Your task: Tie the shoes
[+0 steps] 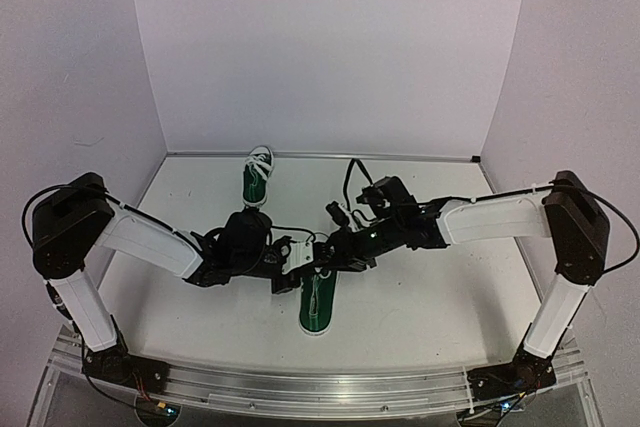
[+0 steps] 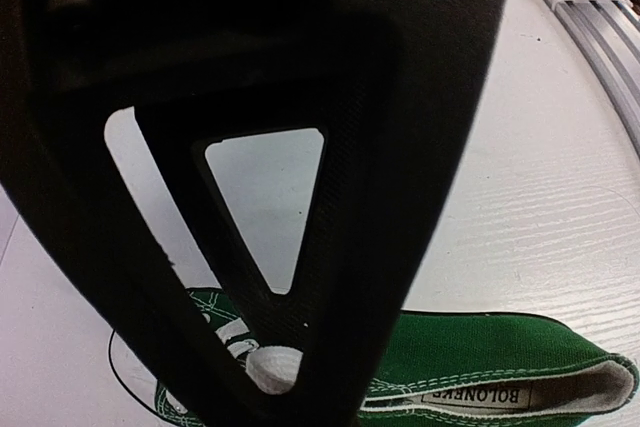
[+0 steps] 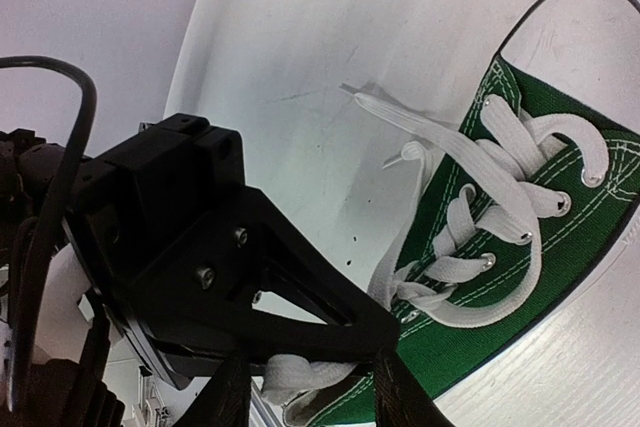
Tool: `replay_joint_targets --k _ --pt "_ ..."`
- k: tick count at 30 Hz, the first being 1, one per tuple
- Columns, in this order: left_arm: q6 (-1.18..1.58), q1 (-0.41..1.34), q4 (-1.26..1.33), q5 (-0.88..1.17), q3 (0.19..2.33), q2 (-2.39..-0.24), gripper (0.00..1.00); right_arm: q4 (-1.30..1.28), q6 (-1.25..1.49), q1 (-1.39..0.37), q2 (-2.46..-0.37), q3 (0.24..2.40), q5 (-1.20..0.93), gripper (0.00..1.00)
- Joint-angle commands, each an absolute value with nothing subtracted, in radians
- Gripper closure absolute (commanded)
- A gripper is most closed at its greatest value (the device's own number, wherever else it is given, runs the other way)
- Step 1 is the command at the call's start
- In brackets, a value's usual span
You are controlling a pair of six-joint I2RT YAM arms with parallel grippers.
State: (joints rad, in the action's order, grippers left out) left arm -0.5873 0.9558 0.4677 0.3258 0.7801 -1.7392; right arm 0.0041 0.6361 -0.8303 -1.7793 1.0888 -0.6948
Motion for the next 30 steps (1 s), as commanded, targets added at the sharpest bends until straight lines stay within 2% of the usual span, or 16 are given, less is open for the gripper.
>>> replay_joint_targets --k 1,6,13,16,18,20,23,27,30 --pt "-0.6 0.96 0.467 0.354 0.818 -1.743 1.0 0.051 0.643 -0.835 -1.795 1.123 -0.722 0.6" --pt "-0.599 0.96 0.464 0.353 0.821 -1.743 1.0 0.051 0.649 -0.834 -1.802 1.111 -0.721 0.7" --pt "-0.595 0.96 0.458 0.346 0.821 -1.744 1.0 0.045 0.65 -0.834 -1.788 1.093 -0.7 0.97" --pt "-0.595 0.96 0.447 0.333 0.822 -1.741 0.97 0.044 0.646 -0.834 -1.784 1.091 -0.697 1.0" --pt "-0.596 0.96 0.425 0.32 0.827 -1.737 0.91 0.042 0.644 -0.834 -1.778 1.092 -0.69 1.0" --pt "-0.6 0.959 0.371 0.299 0.838 -1.721 0.79 0.039 0.641 -0.834 -1.773 1.093 -0.68 1.0" --pt "-0.597 0.945 0.271 0.285 0.842 -1.674 0.66 0.034 0.64 -0.832 -1.766 1.095 -0.663 1.0" --pt "-0.55 0.864 0.176 0.333 0.805 -1.573 0.54 0.032 0.642 -0.828 -1.768 1.092 -0.656 1.0" --pt "-0.525 0.797 0.103 0.352 0.79 -1.506 0.5 0.034 0.645 -0.828 -1.77 1.092 -0.654 1.0"
